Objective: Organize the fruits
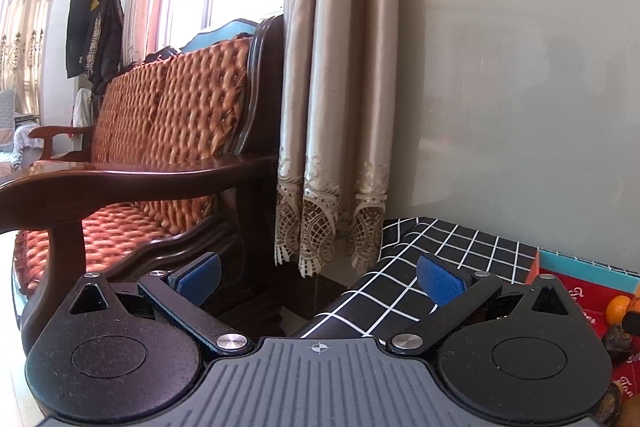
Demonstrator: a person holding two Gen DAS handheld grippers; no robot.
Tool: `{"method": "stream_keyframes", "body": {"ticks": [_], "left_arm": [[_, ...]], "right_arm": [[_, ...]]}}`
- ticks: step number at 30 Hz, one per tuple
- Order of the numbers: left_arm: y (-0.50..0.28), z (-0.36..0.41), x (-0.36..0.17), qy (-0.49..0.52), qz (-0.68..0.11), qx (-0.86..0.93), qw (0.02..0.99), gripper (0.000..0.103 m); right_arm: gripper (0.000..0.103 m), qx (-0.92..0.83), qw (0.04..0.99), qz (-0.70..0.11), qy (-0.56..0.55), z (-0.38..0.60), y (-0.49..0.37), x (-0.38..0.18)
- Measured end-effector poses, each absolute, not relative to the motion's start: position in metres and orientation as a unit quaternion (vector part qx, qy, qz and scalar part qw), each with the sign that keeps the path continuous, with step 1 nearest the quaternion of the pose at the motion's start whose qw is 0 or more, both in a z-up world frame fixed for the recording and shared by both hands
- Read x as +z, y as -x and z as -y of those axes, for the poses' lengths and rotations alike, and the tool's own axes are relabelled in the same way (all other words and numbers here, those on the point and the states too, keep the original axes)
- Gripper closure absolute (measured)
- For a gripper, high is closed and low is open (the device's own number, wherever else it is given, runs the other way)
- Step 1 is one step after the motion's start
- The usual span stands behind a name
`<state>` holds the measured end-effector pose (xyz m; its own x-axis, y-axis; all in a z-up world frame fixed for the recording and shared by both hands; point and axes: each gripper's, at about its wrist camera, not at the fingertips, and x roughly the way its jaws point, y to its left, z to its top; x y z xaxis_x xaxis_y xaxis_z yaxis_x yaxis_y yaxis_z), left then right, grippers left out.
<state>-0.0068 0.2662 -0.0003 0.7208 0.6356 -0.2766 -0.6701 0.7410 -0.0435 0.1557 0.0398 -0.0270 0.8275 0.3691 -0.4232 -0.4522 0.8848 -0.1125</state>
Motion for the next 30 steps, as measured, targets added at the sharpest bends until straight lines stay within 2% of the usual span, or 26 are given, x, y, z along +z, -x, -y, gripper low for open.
{"method": "stream_keyframes", "body": {"ticks": [8, 10, 11, 12, 13, 17, 19, 20, 21, 30], "left_arm": [[0.008, -0.269, -0.001, 0.069, -0.125, 0.353, 0.925, 0.000], [0.007, -0.268, -0.001, 0.069, -0.125, 0.352, 0.925, 0.000], [0.007, -0.268, -0.001, 0.069, -0.126, 0.352, 0.925, 0.000], [0.007, -0.267, -0.001, 0.068, -0.126, 0.351, 0.925, 0.000], [0.006, -0.266, -0.001, 0.068, -0.126, 0.350, 0.926, 0.000], [0.005, -0.263, -0.001, 0.067, -0.126, 0.347, 0.927, 0.000], [0.003, -0.261, -0.001, 0.066, -0.127, 0.345, 0.928, 0.000], [0.002, -0.260, -0.001, 0.066, -0.127, 0.343, 0.928, 0.000], [0.002, -0.259, 0.000, 0.066, -0.126, 0.342, 0.929, 0.000], [-0.005, -0.244, 0.003, 0.076, -0.126, 0.319, 0.936, 0.000]], "right_arm": [[0.080, 0.212, 0.951, -0.202, 0.099, -0.041, -0.158, -0.028], [0.059, 0.207, 0.953, -0.198, 0.097, -0.039, -0.156, -0.028], [0.052, 0.207, 0.954, -0.193, 0.095, -0.038, -0.155, -0.027], [0.038, 0.206, 0.956, -0.185, 0.094, -0.037, -0.153, -0.025], [0.031, 0.204, 0.958, -0.178, 0.095, -0.037, -0.152, -0.024], [0.030, 0.201, 0.961, -0.169, 0.090, -0.030, -0.152, -0.020], [0.017, 0.192, 0.964, -0.159, 0.091, -0.023, -0.151, -0.020], [0.004, 0.181, 0.968, -0.147, 0.087, -0.017, -0.150, -0.019], [0.000, 0.170, 0.972, -0.137, 0.082, -0.011, -0.149, -0.018], [0.000, 0.076, 0.985, -0.143, -0.059, 0.076, -0.168, -0.008]]}}
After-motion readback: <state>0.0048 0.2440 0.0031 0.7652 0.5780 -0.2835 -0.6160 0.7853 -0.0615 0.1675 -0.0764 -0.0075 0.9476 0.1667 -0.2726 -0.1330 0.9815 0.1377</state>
